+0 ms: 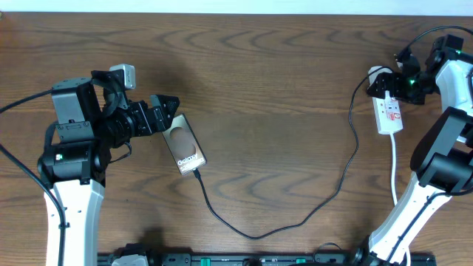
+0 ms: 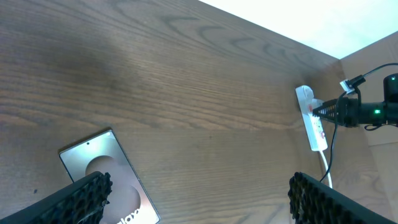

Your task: Plug charger to phone and switch on socket

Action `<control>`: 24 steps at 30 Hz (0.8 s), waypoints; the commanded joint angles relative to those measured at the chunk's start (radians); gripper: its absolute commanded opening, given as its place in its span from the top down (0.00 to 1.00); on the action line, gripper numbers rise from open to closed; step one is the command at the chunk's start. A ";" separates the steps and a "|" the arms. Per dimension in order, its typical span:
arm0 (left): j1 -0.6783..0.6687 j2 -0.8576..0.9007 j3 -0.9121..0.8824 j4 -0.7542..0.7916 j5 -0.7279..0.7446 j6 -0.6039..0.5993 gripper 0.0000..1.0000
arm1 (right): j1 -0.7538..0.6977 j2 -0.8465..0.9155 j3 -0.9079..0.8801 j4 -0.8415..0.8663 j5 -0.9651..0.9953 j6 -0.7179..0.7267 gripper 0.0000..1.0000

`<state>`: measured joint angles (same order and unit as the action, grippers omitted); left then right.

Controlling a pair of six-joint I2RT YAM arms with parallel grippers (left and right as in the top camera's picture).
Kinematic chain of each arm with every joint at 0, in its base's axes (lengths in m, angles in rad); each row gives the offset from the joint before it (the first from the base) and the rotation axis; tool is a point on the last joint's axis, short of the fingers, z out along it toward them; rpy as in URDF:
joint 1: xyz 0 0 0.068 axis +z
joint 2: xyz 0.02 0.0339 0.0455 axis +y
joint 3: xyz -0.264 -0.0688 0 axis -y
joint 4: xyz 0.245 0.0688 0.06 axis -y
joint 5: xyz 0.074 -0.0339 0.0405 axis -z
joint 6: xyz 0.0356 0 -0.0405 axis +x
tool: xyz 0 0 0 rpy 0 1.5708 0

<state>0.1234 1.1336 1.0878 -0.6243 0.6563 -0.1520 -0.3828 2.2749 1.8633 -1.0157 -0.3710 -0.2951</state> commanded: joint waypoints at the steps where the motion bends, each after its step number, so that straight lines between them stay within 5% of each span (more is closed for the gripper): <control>1: 0.004 0.003 0.003 -0.001 0.013 0.018 0.07 | -0.003 0.003 0.008 0.000 -0.045 0.011 0.03; 24: 0.004 0.004 0.003 -0.004 0.006 0.018 0.07 | -0.002 0.003 0.006 -0.006 -0.115 0.108 0.02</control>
<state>0.1234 1.1336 1.0878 -0.6250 0.6563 -0.1520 -0.3889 2.2749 1.8637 -1.0080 -0.4271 -0.2138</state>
